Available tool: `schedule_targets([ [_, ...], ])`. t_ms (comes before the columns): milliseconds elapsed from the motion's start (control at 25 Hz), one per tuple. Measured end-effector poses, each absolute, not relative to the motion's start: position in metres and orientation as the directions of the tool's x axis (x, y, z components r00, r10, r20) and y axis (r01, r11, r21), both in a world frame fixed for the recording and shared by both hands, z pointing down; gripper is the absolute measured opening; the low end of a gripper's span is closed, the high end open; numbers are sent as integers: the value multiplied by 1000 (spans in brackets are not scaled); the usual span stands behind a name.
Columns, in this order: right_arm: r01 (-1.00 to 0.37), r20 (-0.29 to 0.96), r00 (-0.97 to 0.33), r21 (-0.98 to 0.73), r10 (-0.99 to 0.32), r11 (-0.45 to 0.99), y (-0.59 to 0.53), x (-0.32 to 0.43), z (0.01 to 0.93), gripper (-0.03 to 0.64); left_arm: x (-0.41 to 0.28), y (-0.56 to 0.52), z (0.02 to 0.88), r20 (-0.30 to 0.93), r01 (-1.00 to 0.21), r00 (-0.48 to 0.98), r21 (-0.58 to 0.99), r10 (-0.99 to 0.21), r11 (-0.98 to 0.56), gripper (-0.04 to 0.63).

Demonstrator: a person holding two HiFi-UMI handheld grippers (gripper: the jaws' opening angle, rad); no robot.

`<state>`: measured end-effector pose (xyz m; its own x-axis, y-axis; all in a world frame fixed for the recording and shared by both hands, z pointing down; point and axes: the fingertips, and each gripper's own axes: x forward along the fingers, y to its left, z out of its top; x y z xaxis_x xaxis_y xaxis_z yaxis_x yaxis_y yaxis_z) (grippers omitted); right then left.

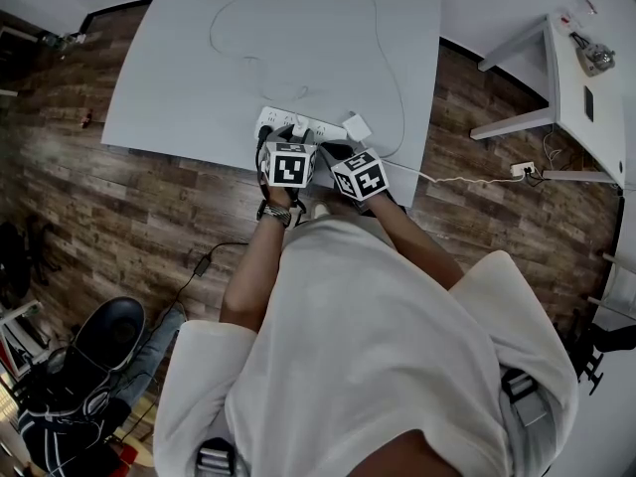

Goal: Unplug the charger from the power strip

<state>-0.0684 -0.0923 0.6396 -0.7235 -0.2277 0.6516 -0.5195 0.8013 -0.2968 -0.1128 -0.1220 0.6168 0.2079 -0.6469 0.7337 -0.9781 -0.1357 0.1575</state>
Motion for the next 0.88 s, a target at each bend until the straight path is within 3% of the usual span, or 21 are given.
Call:
schedule_targets([
  [560,-517,658,-719,-289,-225,806,-94,-68,641,2,-108,-124,622,762,-966,150,-24,-630,-259,141],
  [880,-513,657,-720,-289,-222,808,-95,-68,641,2,-109,-127,620,751,-970,215,91,-625,-223,140],
])
